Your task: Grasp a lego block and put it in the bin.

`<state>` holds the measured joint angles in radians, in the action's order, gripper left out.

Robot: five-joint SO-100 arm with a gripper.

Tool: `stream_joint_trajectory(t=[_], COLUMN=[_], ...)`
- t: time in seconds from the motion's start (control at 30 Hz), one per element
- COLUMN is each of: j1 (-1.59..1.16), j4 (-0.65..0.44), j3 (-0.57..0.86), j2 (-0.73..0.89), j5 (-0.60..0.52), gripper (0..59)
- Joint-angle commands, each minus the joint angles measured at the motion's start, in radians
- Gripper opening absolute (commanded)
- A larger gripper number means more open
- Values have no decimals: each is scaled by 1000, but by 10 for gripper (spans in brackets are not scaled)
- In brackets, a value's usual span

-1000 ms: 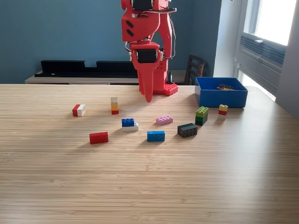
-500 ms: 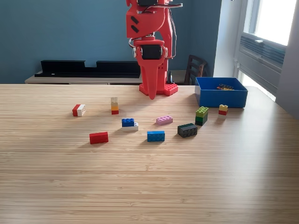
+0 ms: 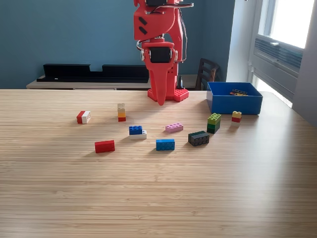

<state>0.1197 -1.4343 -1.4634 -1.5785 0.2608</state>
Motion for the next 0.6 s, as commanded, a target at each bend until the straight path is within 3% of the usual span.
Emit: stream_joint_trajectory(t=[0.03, 0.6], j1=[20, -38], j4=[5, 8], j3=[49, 35], j2=[-52, -51], j5=[-9, 5], gripper=[271, 291])
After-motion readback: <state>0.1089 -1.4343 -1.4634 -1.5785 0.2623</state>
